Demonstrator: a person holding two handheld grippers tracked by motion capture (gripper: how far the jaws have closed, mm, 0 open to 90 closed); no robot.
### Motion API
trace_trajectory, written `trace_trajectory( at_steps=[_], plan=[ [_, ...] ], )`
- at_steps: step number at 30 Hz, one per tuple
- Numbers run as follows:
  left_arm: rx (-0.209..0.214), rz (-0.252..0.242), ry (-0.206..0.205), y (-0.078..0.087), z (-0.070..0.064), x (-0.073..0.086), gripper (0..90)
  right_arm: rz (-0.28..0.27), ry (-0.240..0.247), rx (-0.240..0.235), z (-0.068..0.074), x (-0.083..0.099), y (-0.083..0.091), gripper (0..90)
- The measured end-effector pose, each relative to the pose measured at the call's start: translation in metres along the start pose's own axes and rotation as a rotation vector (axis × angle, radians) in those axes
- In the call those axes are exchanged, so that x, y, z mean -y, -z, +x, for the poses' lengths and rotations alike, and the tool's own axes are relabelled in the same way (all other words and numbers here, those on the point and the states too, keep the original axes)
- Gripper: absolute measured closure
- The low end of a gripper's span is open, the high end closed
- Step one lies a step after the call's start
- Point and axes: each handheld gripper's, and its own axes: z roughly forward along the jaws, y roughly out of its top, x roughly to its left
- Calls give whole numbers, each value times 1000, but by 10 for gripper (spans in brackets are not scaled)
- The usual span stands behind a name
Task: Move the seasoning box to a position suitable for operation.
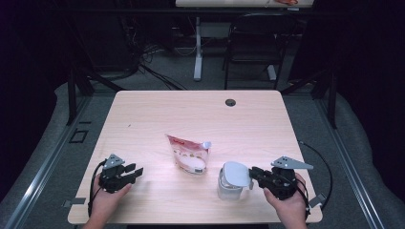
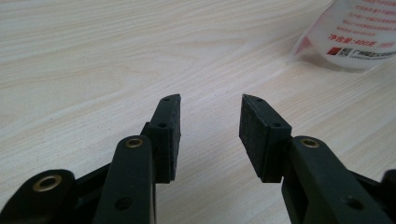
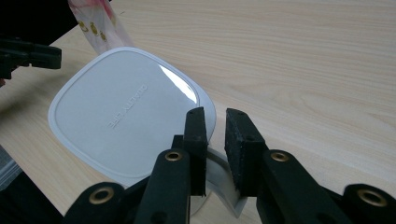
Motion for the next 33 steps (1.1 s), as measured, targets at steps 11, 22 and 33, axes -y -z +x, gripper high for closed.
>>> trace_trajectory(
  at_steps=[11,22,33],
  plan=[
    [0,1,-1,0,0,0,589,21,-1,23,-1,2,-2,789],
    [0,0,0,0,0,0,588,23,-48,-5,-9,8,-5,769],
    [1,-5,0,0,0,0,588,25,-81,-6,-16,15,-5,746]
  ],
)
